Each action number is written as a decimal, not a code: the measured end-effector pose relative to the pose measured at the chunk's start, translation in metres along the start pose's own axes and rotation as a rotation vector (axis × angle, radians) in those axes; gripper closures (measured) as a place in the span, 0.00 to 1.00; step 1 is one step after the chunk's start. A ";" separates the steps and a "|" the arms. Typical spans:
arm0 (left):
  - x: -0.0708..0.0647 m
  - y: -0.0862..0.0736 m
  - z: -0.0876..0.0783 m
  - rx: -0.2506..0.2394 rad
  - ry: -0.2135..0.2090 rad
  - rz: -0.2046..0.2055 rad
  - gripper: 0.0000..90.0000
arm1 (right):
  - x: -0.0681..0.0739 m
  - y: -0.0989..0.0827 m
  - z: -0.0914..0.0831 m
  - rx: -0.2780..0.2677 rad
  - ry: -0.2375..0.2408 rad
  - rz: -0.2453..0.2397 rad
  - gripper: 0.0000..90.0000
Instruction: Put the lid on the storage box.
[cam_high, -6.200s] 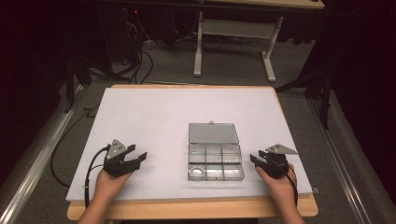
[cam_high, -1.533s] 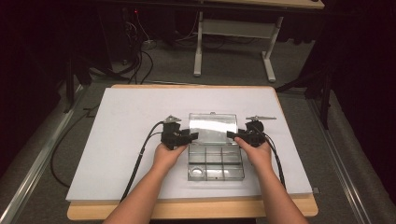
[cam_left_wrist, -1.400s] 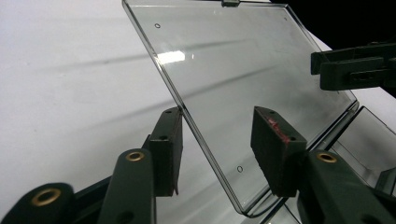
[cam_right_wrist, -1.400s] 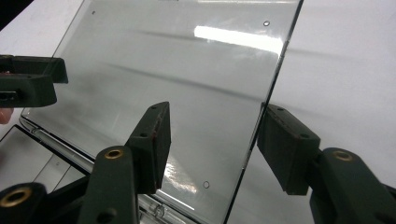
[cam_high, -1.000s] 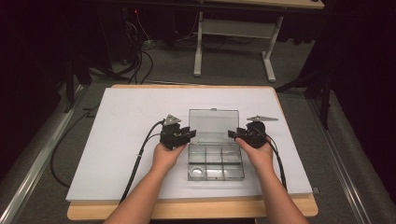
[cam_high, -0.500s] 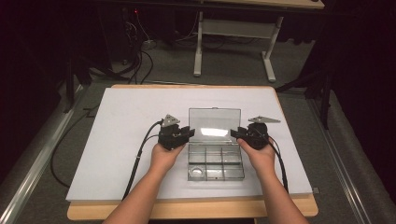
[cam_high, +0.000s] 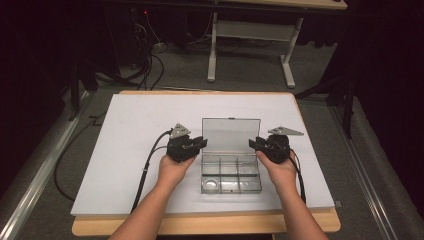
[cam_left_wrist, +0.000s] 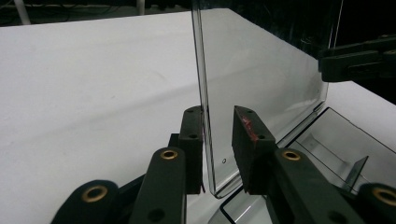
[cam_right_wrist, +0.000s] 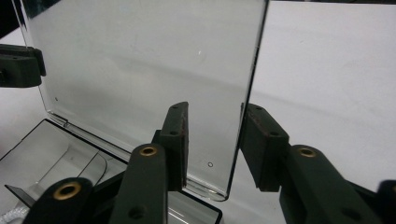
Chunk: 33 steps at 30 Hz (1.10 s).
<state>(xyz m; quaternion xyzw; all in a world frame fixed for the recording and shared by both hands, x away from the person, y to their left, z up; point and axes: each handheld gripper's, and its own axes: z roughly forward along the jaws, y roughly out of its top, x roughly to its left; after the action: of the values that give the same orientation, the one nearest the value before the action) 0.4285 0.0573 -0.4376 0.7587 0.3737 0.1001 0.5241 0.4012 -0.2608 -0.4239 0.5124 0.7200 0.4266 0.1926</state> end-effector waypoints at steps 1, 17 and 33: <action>0.000 0.000 0.000 -0.001 0.000 0.001 0.82 | 0.000 -0.001 0.000 -0.001 0.002 0.000 0.72; -0.010 -0.007 -0.011 -0.021 0.003 0.042 0.82 | 0.007 -0.008 -0.010 -0.030 -0.015 -0.041 0.74; -0.017 -0.013 -0.022 -0.042 -0.013 0.053 0.80 | 0.015 -0.015 -0.018 -0.046 -0.029 -0.068 0.70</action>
<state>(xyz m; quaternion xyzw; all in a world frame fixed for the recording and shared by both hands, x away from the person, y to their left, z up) 0.3987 0.0642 -0.4349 0.7578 0.3480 0.1167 0.5395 0.3734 -0.2567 -0.4235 0.4892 0.7242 0.4287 0.2290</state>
